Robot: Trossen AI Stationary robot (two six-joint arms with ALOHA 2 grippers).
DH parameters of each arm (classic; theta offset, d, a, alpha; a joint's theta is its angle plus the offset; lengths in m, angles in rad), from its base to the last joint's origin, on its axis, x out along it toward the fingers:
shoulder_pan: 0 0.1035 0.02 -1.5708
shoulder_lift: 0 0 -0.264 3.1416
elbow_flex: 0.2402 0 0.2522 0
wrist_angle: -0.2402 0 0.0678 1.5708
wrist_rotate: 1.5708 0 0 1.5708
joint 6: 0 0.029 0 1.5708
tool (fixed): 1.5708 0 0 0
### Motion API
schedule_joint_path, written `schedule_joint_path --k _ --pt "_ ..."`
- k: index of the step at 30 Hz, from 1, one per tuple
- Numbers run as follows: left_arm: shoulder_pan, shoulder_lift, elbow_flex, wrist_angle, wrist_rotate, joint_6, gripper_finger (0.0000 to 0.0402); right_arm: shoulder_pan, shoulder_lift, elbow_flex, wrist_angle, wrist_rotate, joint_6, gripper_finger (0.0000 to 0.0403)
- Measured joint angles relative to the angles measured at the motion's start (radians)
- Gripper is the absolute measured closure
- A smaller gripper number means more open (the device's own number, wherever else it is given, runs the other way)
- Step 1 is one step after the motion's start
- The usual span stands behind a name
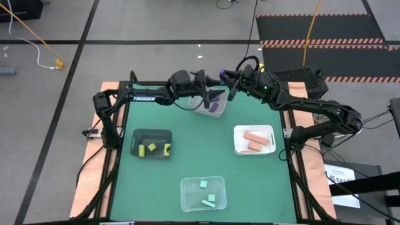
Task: Sort & place blocks by color
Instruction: Put the violet block into the grey bin
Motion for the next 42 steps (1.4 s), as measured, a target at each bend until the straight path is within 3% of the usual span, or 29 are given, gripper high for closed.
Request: schedule_joint_path --k 3,8,12,15,18,25,30,42 --pt "-0.030 0.001 -0.001 0.001 -0.102 0.207 0.0186 0.036 0.000 0.000 0.016 0.064 -0.008 0.0316" --pt "-0.090 0.002 -0.001 0.005 -0.276 0.534 0.0186 0.070 0.000 0.000 0.046 0.086 -0.009 0.0315" --pt "-0.130 0.002 -0.001 0.007 -0.481 0.618 0.0186 0.095 0.001 0.000 0.042 0.199 -0.056 0.0315" --pt "-0.144 0.002 -0.001 0.019 -0.596 0.599 0.0186 0.098 0.002 0.000 0.033 0.221 -0.088 0.0315" --pt "-0.145 0.002 -0.001 0.042 -0.609 0.543 0.0186 0.099 0.001 0.000 0.021 0.221 -0.087 0.0315" --pt "-0.146 0.002 0.015 0.106 -0.485 0.380 0.0186 0.101 0.000 0.000 -0.009 0.227 -0.121 0.0314" --pt "-0.148 0.002 0.022 0.104 -0.483 0.309 0.0190 0.106 -0.001 0.000 -0.006 0.225 -0.136 0.0314" --pt "-0.136 0.001 0.024 0.103 -0.502 0.241 0.0341 0.151 -0.001 0.000 -0.003 0.251 -0.230 0.0314"
